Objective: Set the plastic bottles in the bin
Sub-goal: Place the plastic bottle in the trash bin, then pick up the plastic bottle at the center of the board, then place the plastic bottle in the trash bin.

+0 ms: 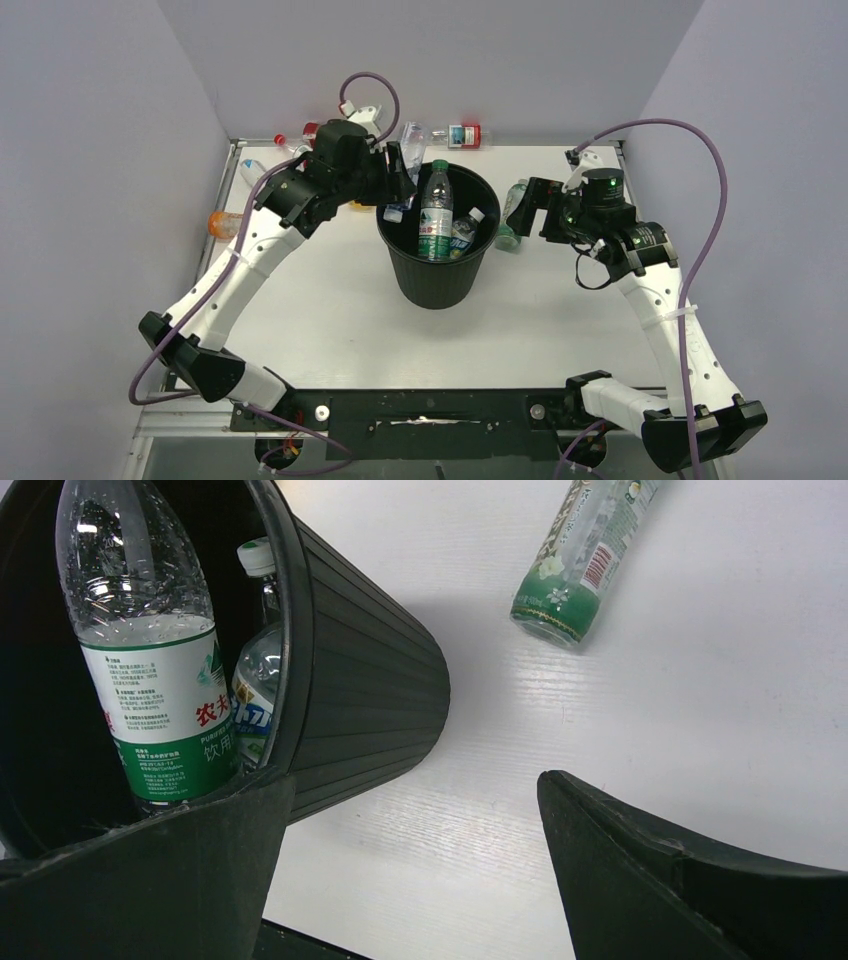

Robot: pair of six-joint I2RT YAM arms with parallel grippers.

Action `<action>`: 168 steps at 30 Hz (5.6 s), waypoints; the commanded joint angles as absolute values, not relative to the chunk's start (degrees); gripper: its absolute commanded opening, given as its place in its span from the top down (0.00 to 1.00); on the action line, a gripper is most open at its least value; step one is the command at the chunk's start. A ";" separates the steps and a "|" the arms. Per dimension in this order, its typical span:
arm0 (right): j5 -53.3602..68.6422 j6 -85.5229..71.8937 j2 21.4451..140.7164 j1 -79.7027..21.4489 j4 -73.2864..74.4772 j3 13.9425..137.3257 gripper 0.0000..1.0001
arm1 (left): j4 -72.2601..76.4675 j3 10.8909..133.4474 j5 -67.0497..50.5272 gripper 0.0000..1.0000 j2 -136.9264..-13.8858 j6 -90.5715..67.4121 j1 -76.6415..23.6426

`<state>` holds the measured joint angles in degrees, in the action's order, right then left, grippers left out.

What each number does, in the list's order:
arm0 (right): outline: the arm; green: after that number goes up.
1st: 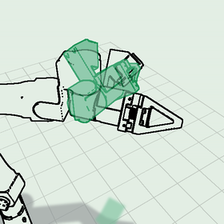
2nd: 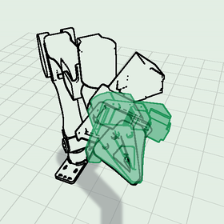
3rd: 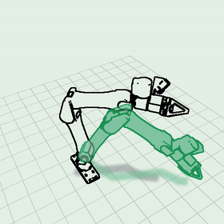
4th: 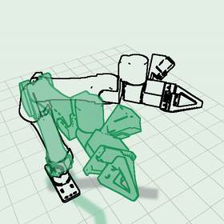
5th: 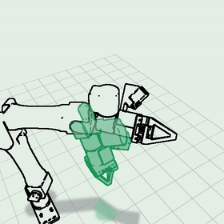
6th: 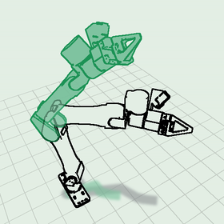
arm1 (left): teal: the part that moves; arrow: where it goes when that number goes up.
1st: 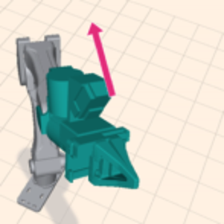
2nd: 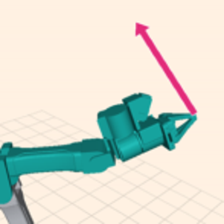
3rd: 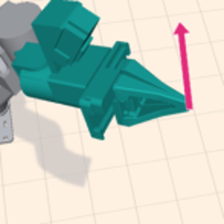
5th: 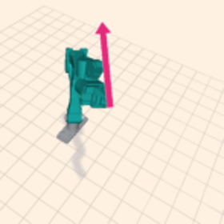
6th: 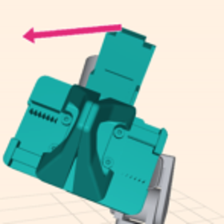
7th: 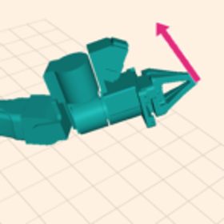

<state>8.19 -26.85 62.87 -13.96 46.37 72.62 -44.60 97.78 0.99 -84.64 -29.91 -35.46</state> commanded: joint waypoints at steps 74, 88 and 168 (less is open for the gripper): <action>8.54 -32.40 109.81 -10.24 22.96 75.87 0.33 | -45.92 80.33 -6.46 0.11 -68.84 -23.29 -14.94; 2.24 -36.03 81.06 -13.81 18.46 45.42 0.48 | -48.67 80.66 -5.89 0.11 -69.67 -23.67 -15.25; -8.71 -22.70 80.34 -38.89 45.72 98.94 0.18 | -43.29 74.71 -4.26 0.11 -69.26 -26.37 -18.11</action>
